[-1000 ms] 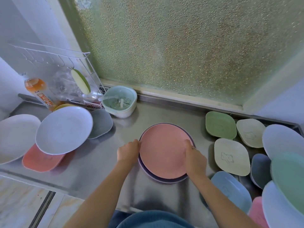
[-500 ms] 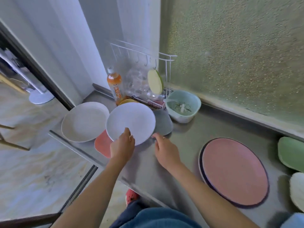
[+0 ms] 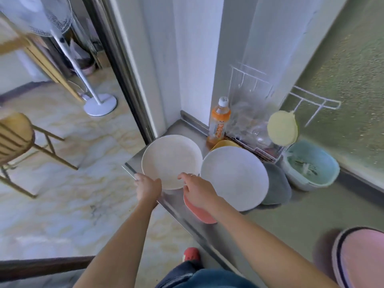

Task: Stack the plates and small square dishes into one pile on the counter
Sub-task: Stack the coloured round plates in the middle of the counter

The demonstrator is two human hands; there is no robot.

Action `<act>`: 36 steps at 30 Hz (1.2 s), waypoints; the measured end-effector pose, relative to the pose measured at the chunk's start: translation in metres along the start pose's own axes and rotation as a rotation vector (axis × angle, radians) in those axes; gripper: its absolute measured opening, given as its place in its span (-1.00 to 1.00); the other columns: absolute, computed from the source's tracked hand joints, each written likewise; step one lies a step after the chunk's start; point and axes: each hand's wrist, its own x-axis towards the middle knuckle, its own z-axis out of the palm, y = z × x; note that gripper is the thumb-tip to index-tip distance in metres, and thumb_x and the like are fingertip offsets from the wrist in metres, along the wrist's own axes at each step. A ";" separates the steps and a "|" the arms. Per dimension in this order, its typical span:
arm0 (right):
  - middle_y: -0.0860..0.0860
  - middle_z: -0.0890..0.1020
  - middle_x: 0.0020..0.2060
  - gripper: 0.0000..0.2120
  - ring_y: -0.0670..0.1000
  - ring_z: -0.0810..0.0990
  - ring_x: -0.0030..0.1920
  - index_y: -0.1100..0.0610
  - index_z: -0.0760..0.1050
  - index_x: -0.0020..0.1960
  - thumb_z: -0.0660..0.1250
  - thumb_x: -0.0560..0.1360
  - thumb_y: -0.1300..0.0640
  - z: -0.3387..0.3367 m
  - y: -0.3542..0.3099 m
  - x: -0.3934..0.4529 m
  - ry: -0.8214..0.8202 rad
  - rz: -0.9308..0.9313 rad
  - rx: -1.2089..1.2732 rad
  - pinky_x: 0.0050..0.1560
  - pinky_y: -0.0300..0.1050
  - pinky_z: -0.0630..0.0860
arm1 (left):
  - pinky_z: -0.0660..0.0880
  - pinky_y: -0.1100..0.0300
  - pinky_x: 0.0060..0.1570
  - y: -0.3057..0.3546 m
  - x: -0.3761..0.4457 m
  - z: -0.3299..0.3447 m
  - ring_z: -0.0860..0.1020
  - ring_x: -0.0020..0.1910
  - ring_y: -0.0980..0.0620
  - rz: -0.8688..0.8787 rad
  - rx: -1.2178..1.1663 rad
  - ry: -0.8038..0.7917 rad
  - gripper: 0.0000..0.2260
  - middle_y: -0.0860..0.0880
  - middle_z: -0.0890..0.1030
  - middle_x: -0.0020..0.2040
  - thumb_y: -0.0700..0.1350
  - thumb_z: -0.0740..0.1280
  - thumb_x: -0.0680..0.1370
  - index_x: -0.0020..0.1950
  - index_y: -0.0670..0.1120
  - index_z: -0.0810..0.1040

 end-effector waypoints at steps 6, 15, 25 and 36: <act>0.06 0.52 0.20 -0.66 0.13 0.49 0.17 0.06 0.38 0.29 0.11 0.53 0.22 0.010 -0.002 0.022 -0.094 0.035 -0.075 0.07 -0.01 0.43 | 0.44 0.05 -0.10 -0.004 0.022 0.002 0.51 0.02 -0.28 -0.038 -0.172 -0.066 -0.70 -0.35 0.48 0.18 -0.32 0.23 0.50 0.02 -0.17 0.08; 0.05 0.52 0.16 -0.69 0.11 0.53 0.10 0.05 0.37 0.28 0.10 0.56 0.18 0.013 0.002 0.022 0.035 0.088 0.082 0.02 -0.02 0.47 | 0.53 0.00 -0.40 -0.002 0.021 -0.001 0.42 -0.05 -0.21 -0.231 -0.564 -0.063 -0.68 -0.21 0.41 0.19 -0.34 0.01 0.56 0.30 -0.22 0.25; 0.05 0.18 0.46 -0.52 0.05 0.40 0.30 0.04 0.14 0.46 0.16 0.57 0.16 -0.013 -0.018 0.023 0.443 0.177 0.381 0.07 -0.13 0.42 | 0.40 0.08 -0.22 0.008 0.004 -0.015 0.43 -0.09 -0.16 -0.036 -0.530 0.067 -0.70 -0.15 0.44 0.01 -0.23 -0.01 0.60 0.30 -0.10 0.31; 0.05 0.36 0.41 -0.38 0.07 0.35 0.38 0.07 0.15 0.48 0.02 0.48 0.47 -0.062 0.047 -0.054 0.924 0.457 0.651 0.18 -0.24 0.30 | 0.28 0.31 -0.62 0.048 -0.059 0.019 0.30 -0.47 -0.02 0.176 -0.714 -0.160 -0.93 -0.09 0.36 -0.32 -0.29 0.18 0.45 -0.21 -0.16 0.38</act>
